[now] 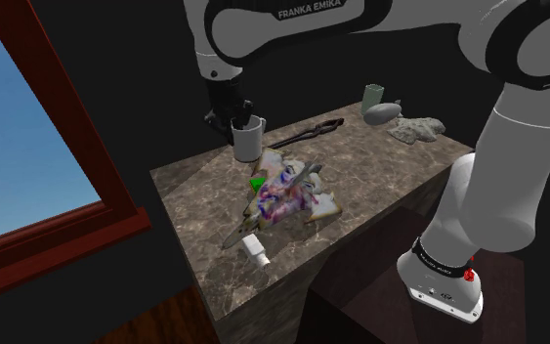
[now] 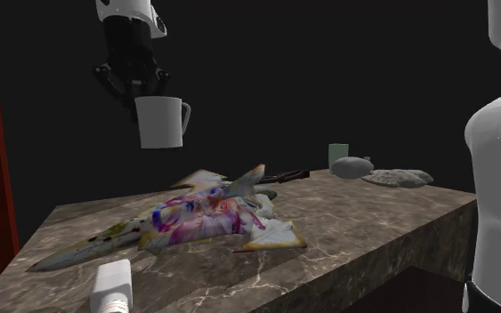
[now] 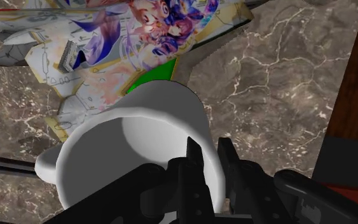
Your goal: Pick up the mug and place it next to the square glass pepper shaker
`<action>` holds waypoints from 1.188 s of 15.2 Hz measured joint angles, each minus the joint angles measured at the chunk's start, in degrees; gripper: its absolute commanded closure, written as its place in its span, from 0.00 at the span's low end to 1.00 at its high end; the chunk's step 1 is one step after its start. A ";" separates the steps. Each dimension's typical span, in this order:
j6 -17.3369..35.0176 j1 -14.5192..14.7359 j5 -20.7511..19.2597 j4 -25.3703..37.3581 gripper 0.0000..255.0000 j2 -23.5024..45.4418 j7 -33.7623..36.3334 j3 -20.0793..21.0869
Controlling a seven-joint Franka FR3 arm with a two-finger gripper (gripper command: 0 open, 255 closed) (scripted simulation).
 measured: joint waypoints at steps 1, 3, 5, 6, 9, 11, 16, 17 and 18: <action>-0.42 0.70 -0.13 1.45 1.00 1.11 1.20 0.52; -0.45 1.86 -0.36 2.73 1.00 2.52 3.18 1.34; 0.53 2.20 -0.48 2.44 1.00 3.25 3.84 1.56; 1.27 2.23 -0.48 1.63 1.00 3.21 3.98 1.58; 3.49 2.24 -0.54 -0.45 1.00 3.34 4.17 1.58; 4.99 2.24 -0.58 -1.81 1.00 3.50 4.30 1.58; 8.49 2.26 -0.77 -4.65 1.00 4.18 4.59 1.55; 9.25 2.23 -0.82 -5.20 1.00 4.39 4.60 1.52; 9.85 2.30 -0.88 -5.49 1.00 4.67 4.75 1.55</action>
